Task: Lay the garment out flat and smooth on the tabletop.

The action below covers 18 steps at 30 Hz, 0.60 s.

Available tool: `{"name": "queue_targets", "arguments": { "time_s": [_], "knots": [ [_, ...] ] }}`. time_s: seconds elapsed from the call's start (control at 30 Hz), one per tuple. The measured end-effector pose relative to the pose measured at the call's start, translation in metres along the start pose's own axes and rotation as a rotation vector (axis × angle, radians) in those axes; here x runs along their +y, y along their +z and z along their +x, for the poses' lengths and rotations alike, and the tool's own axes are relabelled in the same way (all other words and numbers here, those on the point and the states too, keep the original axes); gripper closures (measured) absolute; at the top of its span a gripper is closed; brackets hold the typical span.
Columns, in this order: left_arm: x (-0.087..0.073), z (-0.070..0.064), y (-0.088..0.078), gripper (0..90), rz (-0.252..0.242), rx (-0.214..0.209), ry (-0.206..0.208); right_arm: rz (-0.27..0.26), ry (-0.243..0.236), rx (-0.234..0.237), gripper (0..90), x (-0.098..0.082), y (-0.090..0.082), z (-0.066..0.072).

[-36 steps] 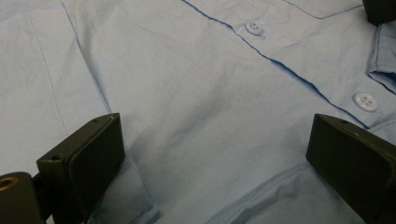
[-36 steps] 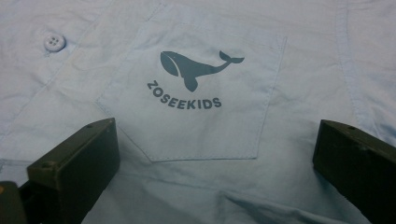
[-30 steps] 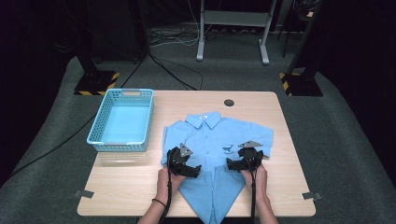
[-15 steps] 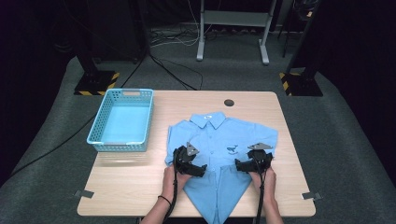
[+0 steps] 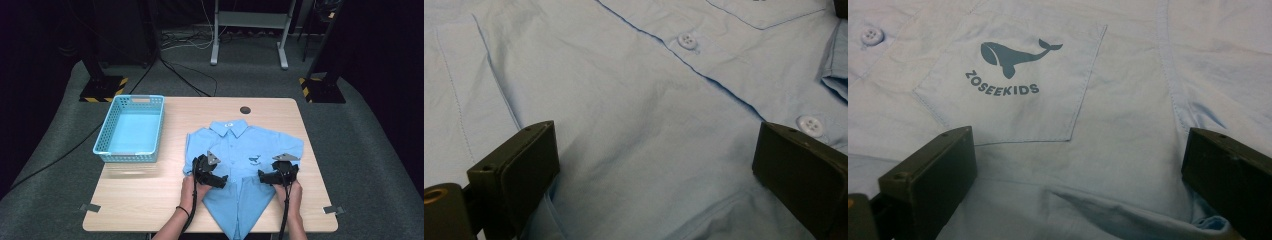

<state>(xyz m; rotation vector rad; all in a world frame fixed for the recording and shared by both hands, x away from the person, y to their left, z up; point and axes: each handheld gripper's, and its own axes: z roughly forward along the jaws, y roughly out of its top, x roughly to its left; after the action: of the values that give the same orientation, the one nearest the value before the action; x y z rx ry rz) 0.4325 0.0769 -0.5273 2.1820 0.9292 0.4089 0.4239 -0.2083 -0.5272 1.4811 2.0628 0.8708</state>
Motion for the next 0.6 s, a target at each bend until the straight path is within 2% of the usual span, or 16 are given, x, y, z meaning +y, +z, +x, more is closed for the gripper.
{"name": "queue_targets", "arguments": {
  "time_s": [0.3,0.6],
  "knots": [
    [0.0030,-0.0025,0.0029,4.5,0.000,-0.007,0.008,-0.013,-0.006,0.007,2.8,-0.0025,-0.0023,-0.0101],
    [0.0021,-0.0028,0.0022,4.5,-0.001,-0.004,0.004,-0.014,0.000,-0.002,3.1,-0.0031,-0.0032,-0.0088]
  ]
}}
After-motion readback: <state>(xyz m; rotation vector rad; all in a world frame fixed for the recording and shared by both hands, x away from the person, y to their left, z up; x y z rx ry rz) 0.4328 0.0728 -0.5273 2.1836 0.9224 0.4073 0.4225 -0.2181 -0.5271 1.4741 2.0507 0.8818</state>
